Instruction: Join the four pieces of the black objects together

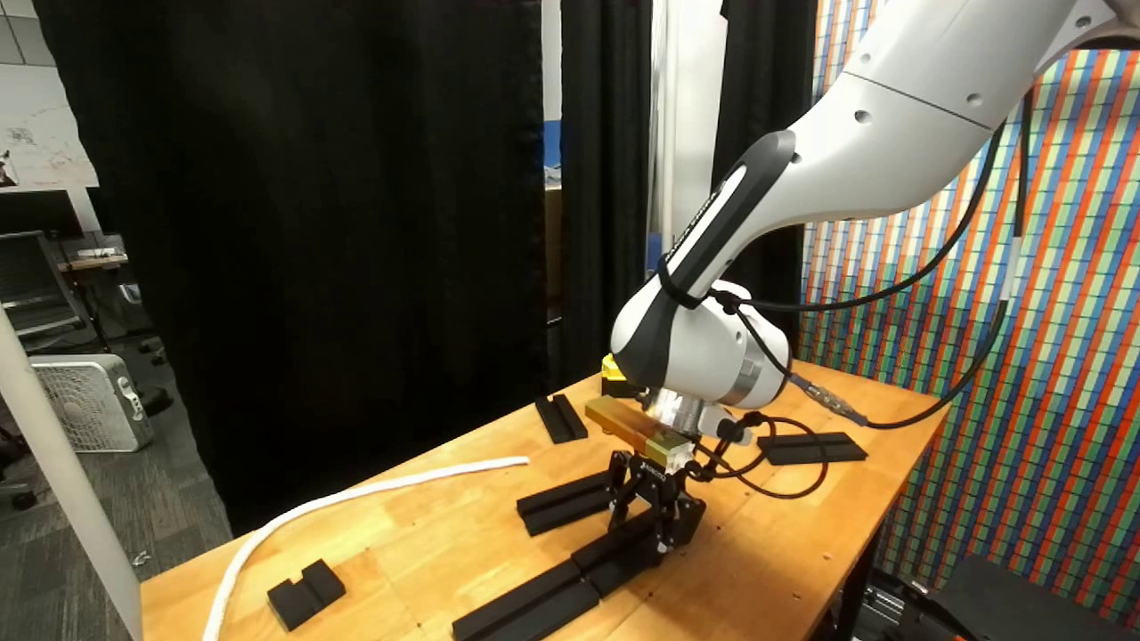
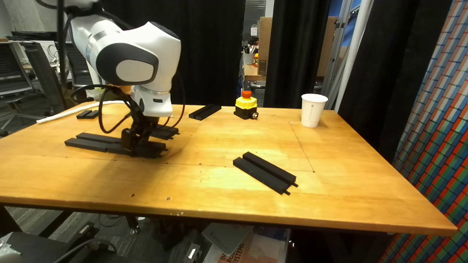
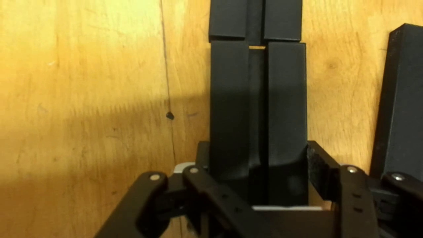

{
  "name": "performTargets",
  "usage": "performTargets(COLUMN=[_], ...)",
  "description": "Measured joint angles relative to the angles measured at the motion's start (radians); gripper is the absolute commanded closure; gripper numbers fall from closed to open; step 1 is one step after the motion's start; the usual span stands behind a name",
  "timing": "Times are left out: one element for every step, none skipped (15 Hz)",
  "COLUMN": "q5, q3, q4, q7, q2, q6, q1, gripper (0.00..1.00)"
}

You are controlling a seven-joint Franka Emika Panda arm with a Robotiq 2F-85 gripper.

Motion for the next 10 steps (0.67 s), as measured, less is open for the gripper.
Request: performTargets(q5=[0.009, 0.018, 0.027, 0.033, 0.038, 0.043, 0.049, 0.054, 0.061, 0.069], q3=[0.001, 0.001, 0.002, 0.002, 0.003, 0.003, 0.004, 0.004, 0.004, 0.005], q4=[-0.002, -0.003, -0.005, -0.007, -0.009, -0.011, -0.013, -0.015, -0.017, -0.020], q7=[0.003, 0.006, 0.008, 0.011, 0.014, 0.016, 0.017, 0.017, 0.017, 0.017], q2=[-0.001, -0.002, -0.003, -0.004, -0.005, -0.006, -0.007, -0.009, -0.010, -0.012], q6=[0.000, 0.000, 0.000, 0.000, 0.000, 0.000, 0.000, 0.000, 0.000, 0.001], q1=[0.002, 0.005, 0.007, 0.009, 0.011, 0.013, 0.014, 0.016, 0.017, 0.018], gripper=[0.54, 0.54, 0.54, 0.54, 0.54, 0.54, 0.54, 0.54, 0.54, 0.54])
